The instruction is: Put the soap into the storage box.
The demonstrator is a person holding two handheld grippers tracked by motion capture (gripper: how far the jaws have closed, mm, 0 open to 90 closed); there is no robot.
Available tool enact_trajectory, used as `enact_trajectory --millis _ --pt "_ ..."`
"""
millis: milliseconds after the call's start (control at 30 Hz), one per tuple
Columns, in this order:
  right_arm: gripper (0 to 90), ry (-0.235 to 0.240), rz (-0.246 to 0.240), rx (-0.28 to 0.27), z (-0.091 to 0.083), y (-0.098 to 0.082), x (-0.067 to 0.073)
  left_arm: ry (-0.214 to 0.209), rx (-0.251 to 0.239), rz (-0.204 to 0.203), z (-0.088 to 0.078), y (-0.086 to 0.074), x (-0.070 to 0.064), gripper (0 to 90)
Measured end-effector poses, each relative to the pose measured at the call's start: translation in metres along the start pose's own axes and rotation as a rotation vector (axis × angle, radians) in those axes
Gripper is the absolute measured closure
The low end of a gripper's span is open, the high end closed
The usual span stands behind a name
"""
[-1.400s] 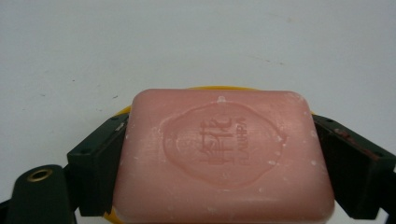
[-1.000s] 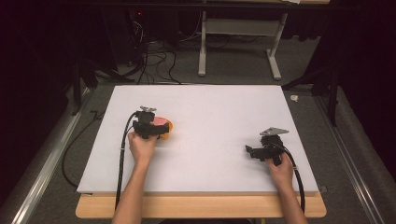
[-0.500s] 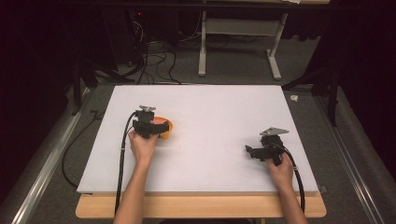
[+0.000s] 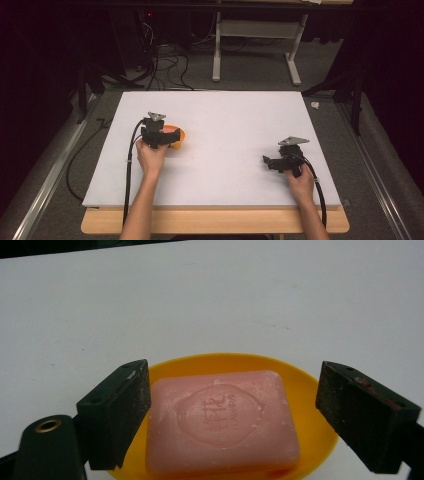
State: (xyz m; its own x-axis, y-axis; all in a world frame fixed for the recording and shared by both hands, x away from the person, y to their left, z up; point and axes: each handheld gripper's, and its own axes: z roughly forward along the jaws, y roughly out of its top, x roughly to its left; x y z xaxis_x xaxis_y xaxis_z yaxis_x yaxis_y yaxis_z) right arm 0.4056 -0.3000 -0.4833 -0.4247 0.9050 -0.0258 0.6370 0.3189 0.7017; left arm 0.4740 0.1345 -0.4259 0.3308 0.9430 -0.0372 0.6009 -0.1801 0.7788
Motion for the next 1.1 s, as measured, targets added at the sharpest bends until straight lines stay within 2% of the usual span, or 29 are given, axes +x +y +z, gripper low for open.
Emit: enact_trajectory --millis 667,900,1100 --pt "14.7 0.0 0.001 0.001 0.0 0.0 0.0 -0.102 -0.058 0.098 -0.03 0.0 -0.024 15.8" --pt "14.7 0.001 0.0 0.0 0.0 0.0 0.0 -0.114 -0.075 0.142 -0.039 -0.002 -0.035 15.8" --pt "14.7 0.001 0.0 0.0 0.0 0.0 0.0 -0.146 -0.081 0.167 -0.044 -0.004 -0.044 15.8"
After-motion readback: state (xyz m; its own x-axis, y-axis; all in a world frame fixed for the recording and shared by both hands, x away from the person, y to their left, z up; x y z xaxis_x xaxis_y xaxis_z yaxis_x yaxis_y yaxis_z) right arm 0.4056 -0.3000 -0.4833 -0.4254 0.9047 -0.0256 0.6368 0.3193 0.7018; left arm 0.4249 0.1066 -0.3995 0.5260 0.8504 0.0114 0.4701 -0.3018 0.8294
